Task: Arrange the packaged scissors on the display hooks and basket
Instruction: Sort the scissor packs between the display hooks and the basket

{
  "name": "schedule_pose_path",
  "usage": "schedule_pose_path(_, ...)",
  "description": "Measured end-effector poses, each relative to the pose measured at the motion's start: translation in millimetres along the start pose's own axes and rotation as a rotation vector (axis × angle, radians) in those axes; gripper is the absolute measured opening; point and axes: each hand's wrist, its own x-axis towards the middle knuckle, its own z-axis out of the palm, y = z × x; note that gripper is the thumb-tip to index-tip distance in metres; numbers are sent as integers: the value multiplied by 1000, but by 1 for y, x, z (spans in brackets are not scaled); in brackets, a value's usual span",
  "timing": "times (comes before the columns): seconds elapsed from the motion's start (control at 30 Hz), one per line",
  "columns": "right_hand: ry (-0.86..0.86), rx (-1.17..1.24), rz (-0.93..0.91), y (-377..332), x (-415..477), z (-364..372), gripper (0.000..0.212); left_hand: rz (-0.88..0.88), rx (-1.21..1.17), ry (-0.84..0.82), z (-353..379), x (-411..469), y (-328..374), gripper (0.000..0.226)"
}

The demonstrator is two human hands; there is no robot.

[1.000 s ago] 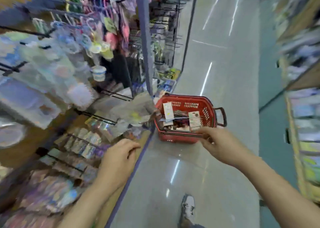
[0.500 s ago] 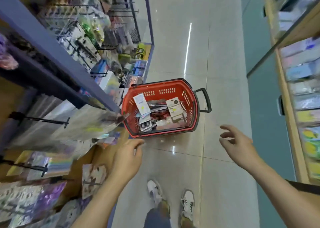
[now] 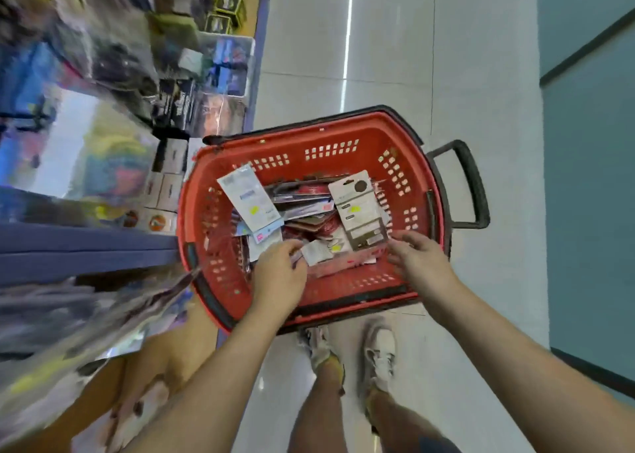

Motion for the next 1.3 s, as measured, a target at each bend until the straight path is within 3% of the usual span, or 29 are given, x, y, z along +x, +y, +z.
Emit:
schedule_pose_path(0.17, -114, 121, 174, 24, 108, 67, 13, 190, 250, -31, 62, 95, -22, 47)
schedule_pose_path(0.27, -134, 73, 229, 49, 162, 104, 29, 279, 504, -85, 94, 132, -37, 54)
schedule_pose_path(0.4, 46, -35, 221, 80, 212, 145, 13, 248, 605, -105, 110, 163, -67, 73)
schedule_pose_path(0.43, 84, -55, 200, 86, 220, 155, 16, 249, 589, -95, 110, 167, -73, 73)
schedule_pose_path(0.5, 181, -47, 207, 83, 221, 171, 49, 309, 591, -75, 107, 172, -80, 69)
schedule_pose_path(0.53, 233, -12, 206, 80, 218, 176, 54, 373, 593, -49, 103, 173, -81, 65)
schedule_pose_path(0.67, 331, -14, 189, 77, 213, 176, 49, 566, 511, 184, 74, 162, -82, 42)
schedule_pose_path(0.73, 334, -52, 192, 70, 210, 167, 47, 500, 397, 212, 57, 149, -70, 37)
schedule_pose_path(0.9, 142, -246, 133, 50, 184, 119, 39, 330, 133, 303, 28, 105, -52, 32)
schedule_pose_path(1.0, 46, -227, 159, 35, 158, 89, 38, 99, -49, 385, 14, 85, -52, 38)
schedule_pose_path(1.1, -109, -160, 235, 23, 132, 65, 51, -75, -143, 399, 5, 74, -53, 33)
schedule_pose_path(1.17, -234, -128, 304, 20, 116, 52, 62, -139, -203, 389, 4, 70, -56, 21)
schedule_pose_path(1.3, -420, 34, 403, 20, 89, 26, 64, -212, -274, 424, -1, 65, -66, 27)
